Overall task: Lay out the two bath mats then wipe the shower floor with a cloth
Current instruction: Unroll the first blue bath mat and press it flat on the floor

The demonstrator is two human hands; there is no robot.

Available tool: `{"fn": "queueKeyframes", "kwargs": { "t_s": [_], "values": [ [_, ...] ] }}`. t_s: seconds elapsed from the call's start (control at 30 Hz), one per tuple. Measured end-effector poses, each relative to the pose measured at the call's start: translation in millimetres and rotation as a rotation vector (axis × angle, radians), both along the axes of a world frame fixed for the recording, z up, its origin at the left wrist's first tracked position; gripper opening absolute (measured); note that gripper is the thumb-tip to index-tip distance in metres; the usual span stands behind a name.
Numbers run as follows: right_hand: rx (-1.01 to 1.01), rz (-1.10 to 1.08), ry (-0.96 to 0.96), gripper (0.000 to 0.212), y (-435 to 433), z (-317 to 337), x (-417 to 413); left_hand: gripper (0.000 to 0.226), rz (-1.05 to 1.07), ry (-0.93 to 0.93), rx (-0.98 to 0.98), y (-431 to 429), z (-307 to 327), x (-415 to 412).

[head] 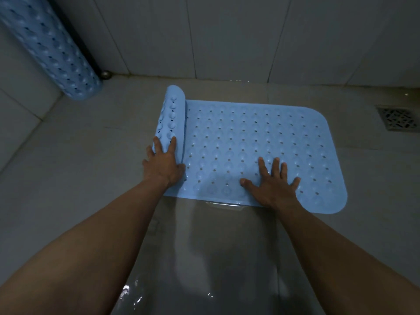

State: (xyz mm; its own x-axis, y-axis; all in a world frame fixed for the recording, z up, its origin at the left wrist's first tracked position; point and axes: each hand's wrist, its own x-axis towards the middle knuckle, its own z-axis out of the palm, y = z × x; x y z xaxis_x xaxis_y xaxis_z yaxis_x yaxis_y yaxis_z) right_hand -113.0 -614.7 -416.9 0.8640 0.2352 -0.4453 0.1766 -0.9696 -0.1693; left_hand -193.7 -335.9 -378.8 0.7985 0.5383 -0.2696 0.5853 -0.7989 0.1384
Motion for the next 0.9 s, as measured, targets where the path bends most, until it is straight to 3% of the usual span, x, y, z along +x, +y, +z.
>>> {"fn": "queueKeyframes", "kwargs": {
  "t_s": [0.2,0.3,0.47,0.57,0.9],
  "values": [
    [-0.038,-0.004,0.021,0.099,1.4,1.4,1.8,0.085,-0.109,-0.023,0.288,1.9,4.4,-1.7],
    [-0.046,-0.007,0.031,0.100,2.2,2.4,2.4,0.066,-0.230,0.078,0.486,-3.0,0.6,-3.2],
    [-0.044,-0.004,0.017,0.101,2.7,1.5,2.7,0.075,-0.080,0.216,0.087,-4.8,-23.5,-6.3],
    [-0.060,0.010,-0.033,0.104,-0.3,2.3,4.5,0.082,-0.015,0.248,-0.025,4.9,-32.9,-9.0],
    [-0.025,-0.062,-0.018,0.107,-28.7,-9.0,18.2,0.095,-0.085,0.157,-0.019,11.2,-40.0,0.0]
  ]
}}
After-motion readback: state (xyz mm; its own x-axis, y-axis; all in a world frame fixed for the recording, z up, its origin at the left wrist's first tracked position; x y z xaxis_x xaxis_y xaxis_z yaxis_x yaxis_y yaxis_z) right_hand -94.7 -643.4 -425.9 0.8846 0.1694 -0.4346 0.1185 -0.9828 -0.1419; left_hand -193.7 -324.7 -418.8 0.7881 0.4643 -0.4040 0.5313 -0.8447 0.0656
